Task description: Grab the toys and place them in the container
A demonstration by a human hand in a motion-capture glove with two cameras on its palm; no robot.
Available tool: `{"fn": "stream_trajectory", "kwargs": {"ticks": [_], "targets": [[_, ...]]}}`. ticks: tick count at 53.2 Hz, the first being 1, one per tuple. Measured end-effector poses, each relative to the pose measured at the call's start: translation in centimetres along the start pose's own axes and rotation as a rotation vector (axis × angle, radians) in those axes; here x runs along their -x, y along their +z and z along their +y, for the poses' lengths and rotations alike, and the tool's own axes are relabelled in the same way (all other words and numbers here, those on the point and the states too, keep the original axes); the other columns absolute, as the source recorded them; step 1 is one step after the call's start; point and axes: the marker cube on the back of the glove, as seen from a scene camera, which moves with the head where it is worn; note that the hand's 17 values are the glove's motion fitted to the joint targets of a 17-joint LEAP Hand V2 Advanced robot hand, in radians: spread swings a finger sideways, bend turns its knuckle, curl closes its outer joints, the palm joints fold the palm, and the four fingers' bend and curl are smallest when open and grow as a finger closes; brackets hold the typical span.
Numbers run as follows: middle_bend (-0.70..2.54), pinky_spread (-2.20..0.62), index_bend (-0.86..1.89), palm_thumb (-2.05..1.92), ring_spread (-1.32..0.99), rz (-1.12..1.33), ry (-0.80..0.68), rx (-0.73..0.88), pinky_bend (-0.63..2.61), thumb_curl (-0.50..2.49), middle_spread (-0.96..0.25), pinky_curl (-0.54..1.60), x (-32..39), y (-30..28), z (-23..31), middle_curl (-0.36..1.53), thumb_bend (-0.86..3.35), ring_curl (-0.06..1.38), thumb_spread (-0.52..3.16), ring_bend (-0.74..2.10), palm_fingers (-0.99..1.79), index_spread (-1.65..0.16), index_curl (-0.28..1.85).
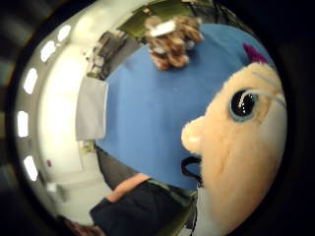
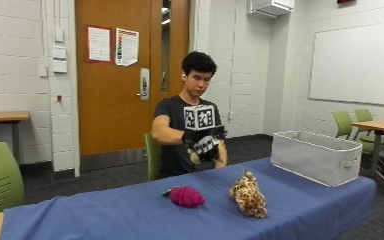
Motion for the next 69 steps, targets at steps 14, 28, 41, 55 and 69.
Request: {"fn": "stream_trajectory", "kwargs": {"ticks": [14,28,41,55,69], "targets": [[0.88,-0.48,0.36,0.61,-0.42,0.019,-0.206,-0.168,0.74,0.69,-0.38,0.4,15.0,-12.8,-5.7,0.6,0.19,0.51,0.69,1.12,1.23,-0.36,0.66],[0.92,-0.49,0.35,0.59,-0.41,-0.007,-0.608,-0.199,0.78,0.81,-0.38,0.41,37.2,-18.5,-5.7,0.64,0.18,0.53,0.61,1.17,1.17,-0.37,0.77],[0.92,-0.48,0.3,0.58,-0.4,-0.079,-0.654,-0.126,0.79,0.91,-0.38,0.41,49.2,-15.8,-9.0,0.66,0.17,0.53,0.59,1.18,1.15,-0.38,0.86],[0.85,-0.47,0.15,0.53,-0.41,0.101,-0.567,0.068,0.8,0.98,-0.4,0.4,50.3,-10.4,-11.6,0.65,0.13,0.52,0.61,1.18,1.01,-0.41,0.93],[0.44,-0.21,0.04,-0.07,-0.23,0.069,-0.606,0.037,0.96,0.6,-0.05,0.41,51.5,-13.1,-7.8,0.5,-0.09,0.35,0.94,0.76,-0.19,-0.13,0.59]]}}
